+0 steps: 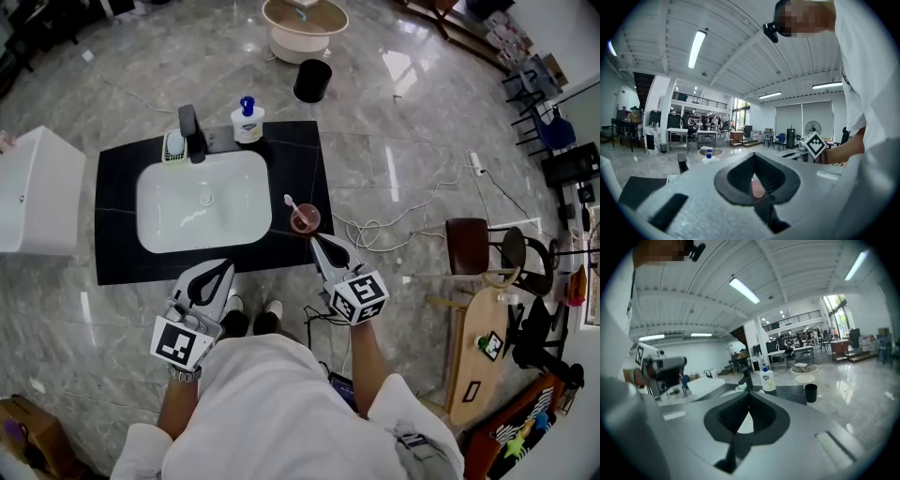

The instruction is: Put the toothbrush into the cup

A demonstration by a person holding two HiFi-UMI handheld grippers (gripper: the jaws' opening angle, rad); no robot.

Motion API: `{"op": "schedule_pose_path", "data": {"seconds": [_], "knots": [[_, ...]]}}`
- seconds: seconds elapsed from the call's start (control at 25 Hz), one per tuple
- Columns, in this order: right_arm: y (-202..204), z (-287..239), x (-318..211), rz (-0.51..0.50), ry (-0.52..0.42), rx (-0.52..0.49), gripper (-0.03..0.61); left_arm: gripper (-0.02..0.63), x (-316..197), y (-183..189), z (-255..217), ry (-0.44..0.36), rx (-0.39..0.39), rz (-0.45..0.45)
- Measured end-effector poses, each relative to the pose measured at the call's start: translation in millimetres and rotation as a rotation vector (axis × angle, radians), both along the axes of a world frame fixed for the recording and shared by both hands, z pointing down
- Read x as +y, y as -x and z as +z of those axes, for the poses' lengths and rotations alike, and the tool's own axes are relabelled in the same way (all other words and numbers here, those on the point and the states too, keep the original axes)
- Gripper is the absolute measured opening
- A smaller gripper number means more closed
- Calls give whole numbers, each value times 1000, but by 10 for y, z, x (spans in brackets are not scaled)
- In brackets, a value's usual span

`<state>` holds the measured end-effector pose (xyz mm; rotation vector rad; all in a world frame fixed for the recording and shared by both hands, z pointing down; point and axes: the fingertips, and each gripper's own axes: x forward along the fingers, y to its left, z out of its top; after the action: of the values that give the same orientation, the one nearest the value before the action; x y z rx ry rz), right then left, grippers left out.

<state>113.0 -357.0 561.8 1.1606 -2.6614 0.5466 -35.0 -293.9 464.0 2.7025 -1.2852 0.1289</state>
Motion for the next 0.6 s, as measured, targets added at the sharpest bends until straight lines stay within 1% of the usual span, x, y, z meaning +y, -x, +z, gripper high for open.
{"op": "schedule_pose_path", "data": {"seconds": [0.16, 0.24, 0.44, 0.52, 0.6], "knots": [[-61, -461, 286, 69, 33, -283, 11, 0, 32, -72, 58, 17, -23, 36], [-104, -652, 376, 90, 36, -383, 11, 0, 45, -126, 46, 16, -25, 51], [-128, -863, 483, 99, 31, -487, 11, -3, 66, -227, 144, 50, -40, 76], [-150, -937, 491, 110, 32, -534, 11, -6, 69, -237, 164, 59, -50, 74], [-154, -982, 502, 113, 32, -554, 11, -8, 83, -217, 157, 61, -56, 65]]}}
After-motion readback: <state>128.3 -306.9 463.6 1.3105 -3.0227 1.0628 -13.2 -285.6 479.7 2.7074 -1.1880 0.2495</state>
